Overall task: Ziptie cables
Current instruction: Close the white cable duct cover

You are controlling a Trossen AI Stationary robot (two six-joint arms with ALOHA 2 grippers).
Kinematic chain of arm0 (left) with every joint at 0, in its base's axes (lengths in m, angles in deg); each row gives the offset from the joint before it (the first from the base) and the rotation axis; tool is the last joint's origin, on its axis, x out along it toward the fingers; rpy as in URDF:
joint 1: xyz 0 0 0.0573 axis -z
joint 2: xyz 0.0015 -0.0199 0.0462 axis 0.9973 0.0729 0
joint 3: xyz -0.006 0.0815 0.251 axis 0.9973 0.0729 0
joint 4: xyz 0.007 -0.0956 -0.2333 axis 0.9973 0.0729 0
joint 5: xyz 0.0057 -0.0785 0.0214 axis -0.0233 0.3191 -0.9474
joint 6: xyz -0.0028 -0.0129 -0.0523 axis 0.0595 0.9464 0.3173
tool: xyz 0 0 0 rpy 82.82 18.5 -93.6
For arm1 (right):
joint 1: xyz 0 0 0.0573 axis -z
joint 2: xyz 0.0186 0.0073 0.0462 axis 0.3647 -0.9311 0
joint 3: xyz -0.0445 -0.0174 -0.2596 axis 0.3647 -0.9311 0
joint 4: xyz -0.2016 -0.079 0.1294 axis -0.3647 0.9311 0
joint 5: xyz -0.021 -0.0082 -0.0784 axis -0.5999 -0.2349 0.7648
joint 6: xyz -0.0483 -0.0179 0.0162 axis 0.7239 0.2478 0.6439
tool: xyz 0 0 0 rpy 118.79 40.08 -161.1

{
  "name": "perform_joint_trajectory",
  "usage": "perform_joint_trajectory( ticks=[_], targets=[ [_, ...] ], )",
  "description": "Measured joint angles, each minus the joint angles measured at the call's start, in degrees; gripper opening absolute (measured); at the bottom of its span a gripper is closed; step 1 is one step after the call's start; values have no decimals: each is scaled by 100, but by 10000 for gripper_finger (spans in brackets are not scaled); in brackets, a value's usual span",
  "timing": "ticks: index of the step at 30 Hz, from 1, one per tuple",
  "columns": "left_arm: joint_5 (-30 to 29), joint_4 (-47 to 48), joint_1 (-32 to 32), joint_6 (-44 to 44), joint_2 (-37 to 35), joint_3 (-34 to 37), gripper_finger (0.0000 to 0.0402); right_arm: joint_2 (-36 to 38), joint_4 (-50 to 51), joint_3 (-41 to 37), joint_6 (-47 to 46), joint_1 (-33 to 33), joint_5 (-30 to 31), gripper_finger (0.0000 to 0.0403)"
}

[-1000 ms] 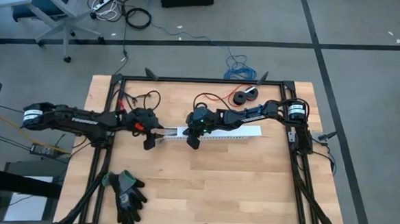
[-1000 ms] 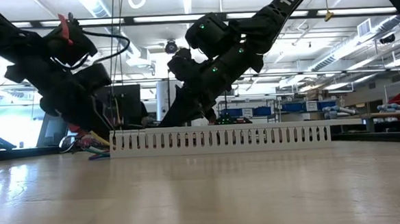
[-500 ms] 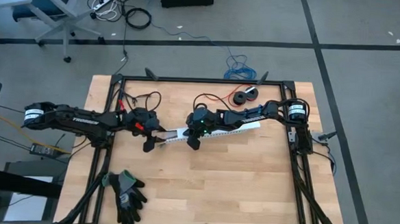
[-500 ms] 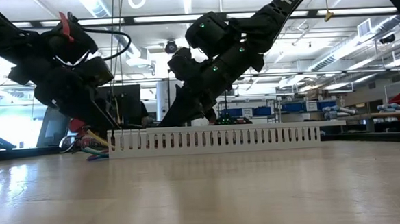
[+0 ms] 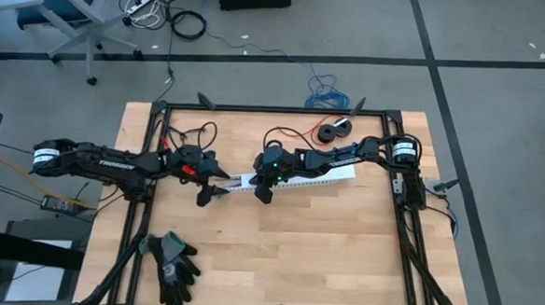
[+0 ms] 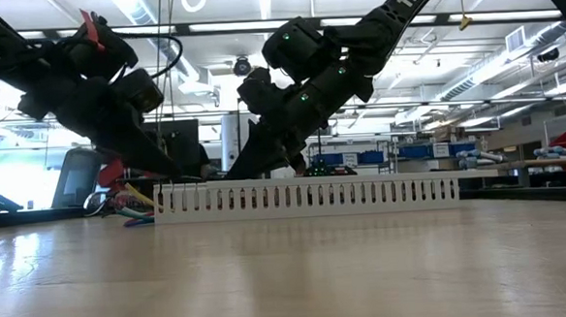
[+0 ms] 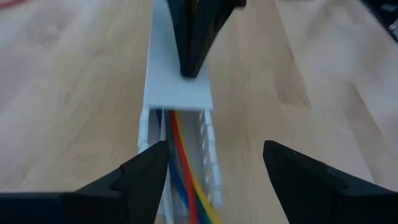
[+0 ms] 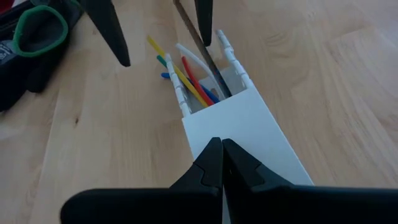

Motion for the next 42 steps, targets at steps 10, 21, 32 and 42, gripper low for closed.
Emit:
perform_joint_trajectory(
  ticks=[10,21,32,42],
  targets=[
    [-395,-543,-15,-334,2,0,276,0,-1,0,-2,-5,-16,0],
    [-453,-413,-17,-198,746,-8,276,0,-1,2,-4,-24,-9,0],
    [-270,-719,-7,-21,1475,-11,276,0,-4,2,-7,-37,-34,0],
    [-401,-744,0,-153,1478,-1,257,0,-25,2,-23,-39,-31,0]
  ],
)
